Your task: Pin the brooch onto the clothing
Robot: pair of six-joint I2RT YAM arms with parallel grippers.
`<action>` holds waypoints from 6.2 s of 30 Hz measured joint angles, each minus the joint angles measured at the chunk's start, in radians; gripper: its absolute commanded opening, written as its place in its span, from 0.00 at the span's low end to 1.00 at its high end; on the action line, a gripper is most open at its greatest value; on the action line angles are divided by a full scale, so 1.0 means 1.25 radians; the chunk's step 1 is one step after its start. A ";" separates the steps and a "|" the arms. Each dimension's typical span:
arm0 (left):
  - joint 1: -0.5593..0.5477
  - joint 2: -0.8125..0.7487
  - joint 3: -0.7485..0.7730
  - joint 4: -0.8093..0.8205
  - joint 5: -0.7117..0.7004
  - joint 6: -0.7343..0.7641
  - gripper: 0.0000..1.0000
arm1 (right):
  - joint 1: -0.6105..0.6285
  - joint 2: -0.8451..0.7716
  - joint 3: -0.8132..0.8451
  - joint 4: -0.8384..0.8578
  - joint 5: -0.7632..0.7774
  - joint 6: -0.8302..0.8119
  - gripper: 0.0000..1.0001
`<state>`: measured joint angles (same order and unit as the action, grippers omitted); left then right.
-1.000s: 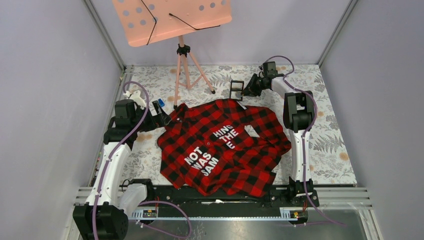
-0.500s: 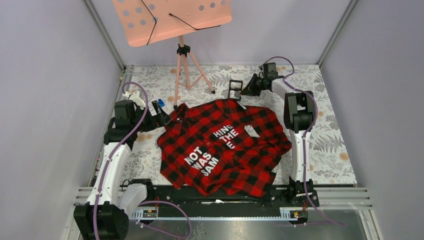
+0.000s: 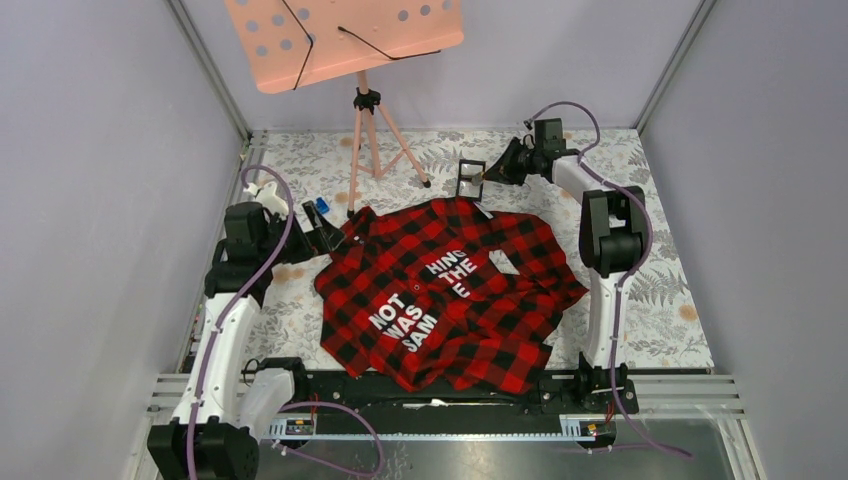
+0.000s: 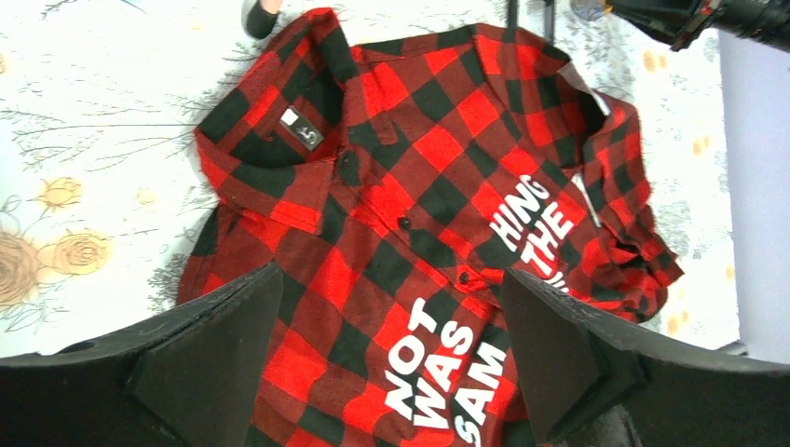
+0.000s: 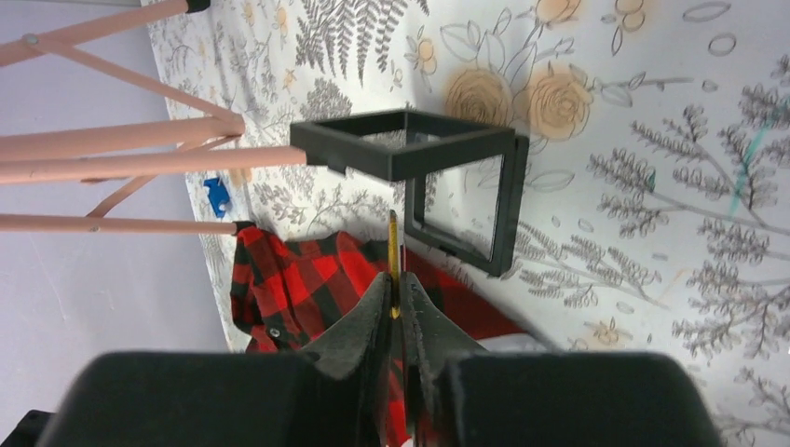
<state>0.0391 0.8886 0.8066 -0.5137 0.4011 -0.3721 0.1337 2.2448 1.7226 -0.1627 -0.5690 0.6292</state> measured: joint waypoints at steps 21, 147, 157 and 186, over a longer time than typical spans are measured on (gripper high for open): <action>-0.301 -0.261 -0.222 0.222 0.083 -0.306 0.94 | 0.139 -0.706 -0.582 -0.026 -0.065 -0.139 0.00; -1.122 0.182 -0.017 0.223 -0.843 0.011 0.00 | 0.564 -0.776 -0.577 -0.204 0.281 0.376 0.17; -1.129 0.166 -0.020 0.229 -0.846 0.013 0.55 | 0.570 -0.792 -0.609 -0.160 0.316 0.389 0.00; -0.869 -0.202 -0.173 0.427 -0.556 -0.457 0.83 | 0.557 -1.177 -0.873 0.343 0.390 0.289 0.00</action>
<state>-1.0466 0.6357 0.5907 0.0204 -0.2943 -0.9428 0.8299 0.7738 0.6319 0.2665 -0.0811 0.9905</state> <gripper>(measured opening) 0.894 0.101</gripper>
